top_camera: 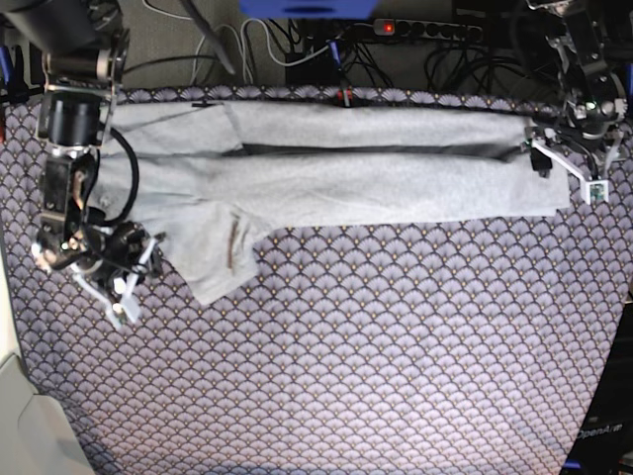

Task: Fold the T-shirt properly
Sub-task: 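Release the right gripper and move it to the sleeve flap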

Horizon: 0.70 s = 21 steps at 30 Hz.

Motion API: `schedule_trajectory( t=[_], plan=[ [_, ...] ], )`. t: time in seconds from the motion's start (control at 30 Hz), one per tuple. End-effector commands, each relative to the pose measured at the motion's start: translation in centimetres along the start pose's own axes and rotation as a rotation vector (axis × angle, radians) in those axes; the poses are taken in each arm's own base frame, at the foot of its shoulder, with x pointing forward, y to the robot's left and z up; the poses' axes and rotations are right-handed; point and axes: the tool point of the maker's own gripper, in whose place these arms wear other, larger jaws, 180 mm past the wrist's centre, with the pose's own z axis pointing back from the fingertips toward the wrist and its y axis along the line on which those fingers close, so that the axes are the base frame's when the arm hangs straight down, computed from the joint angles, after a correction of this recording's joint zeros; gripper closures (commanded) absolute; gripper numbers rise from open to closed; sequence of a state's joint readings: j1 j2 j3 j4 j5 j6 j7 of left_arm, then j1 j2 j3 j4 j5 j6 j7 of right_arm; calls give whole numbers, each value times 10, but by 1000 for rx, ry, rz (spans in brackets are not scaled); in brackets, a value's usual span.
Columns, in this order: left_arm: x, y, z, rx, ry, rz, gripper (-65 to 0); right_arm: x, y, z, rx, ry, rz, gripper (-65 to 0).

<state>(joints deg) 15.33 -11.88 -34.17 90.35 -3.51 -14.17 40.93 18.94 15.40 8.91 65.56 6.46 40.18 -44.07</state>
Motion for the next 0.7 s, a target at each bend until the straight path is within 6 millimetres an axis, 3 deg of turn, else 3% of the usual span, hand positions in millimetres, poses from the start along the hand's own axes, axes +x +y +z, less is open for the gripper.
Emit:
schedule_trajectory(
  t=[0.0, 0.3, 0.67],
  plan=[
    [14, 6, 2, 13, -42, -7, -528, 24, -6, 6, -12, -56, 18, -210],
    [15, 6, 2, 13, -44, -7, -528, 31, 23, -14, 60, -52, 10, -210],
    [15, 6, 2, 13, -45, -7, -528, 36, 36, -24, 98, -75, 25, -210]
  ],
)
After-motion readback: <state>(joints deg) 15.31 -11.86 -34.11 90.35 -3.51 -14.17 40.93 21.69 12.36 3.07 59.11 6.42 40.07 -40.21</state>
